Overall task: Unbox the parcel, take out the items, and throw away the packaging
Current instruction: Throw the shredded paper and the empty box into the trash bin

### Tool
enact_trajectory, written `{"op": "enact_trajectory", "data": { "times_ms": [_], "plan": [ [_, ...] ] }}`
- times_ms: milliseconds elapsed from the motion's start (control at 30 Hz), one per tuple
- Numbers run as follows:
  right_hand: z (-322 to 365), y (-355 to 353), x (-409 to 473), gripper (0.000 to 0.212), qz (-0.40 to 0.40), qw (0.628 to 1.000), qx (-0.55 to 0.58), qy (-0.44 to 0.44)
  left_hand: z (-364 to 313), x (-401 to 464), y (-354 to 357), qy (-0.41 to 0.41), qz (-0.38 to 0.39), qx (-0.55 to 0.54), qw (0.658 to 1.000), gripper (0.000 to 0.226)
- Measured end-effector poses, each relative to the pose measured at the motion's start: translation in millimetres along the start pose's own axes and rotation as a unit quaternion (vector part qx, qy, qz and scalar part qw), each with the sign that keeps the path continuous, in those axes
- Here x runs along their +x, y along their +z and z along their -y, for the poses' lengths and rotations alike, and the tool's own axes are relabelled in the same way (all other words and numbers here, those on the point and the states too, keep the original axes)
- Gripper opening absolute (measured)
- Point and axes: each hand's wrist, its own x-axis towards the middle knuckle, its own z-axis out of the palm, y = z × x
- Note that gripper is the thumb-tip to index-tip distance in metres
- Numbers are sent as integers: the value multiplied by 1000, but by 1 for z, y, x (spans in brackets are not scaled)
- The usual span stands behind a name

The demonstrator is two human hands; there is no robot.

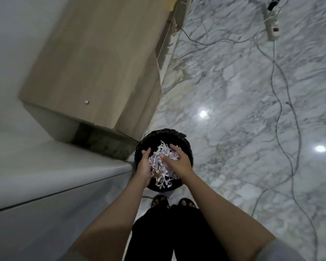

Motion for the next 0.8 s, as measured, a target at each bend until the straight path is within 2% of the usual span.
{"op": "enact_trajectory", "data": {
  "times_ms": [100, 267, 367, 500, 633, 733, 800],
  "plan": [
    [-1, -11, -6, 72, -4, 1000, -18, 10, -3, -16, 0, 17, -9, 18, 1000, 59],
    [16, -17, -48, 64, -25, 998, -45, 20, -1, -71, 7, 31, 0, 66, 997, 57],
    [46, -19, -103, 53, -32, 998, -54, 20, -3, -139, 7, 65, 4, 74, 995, 56],
    [95, -17, -181, 41, -30, 997, -72, -24, -4, -239, -3, 137, -19, 51, 989, 51],
    [141, 7, -259, 34, 14, 986, -115, -121, -10, -340, -32, 258, -101, -8, 961, 41],
    [172, 37, -316, 29, 41, 960, -125, -247, -8, -403, -69, 360, -182, -44, 914, 32],
    [186, 62, -347, 28, 61, 929, -129, -341, -2, -440, -95, 424, -247, -58, 869, 29]
  ]
}}
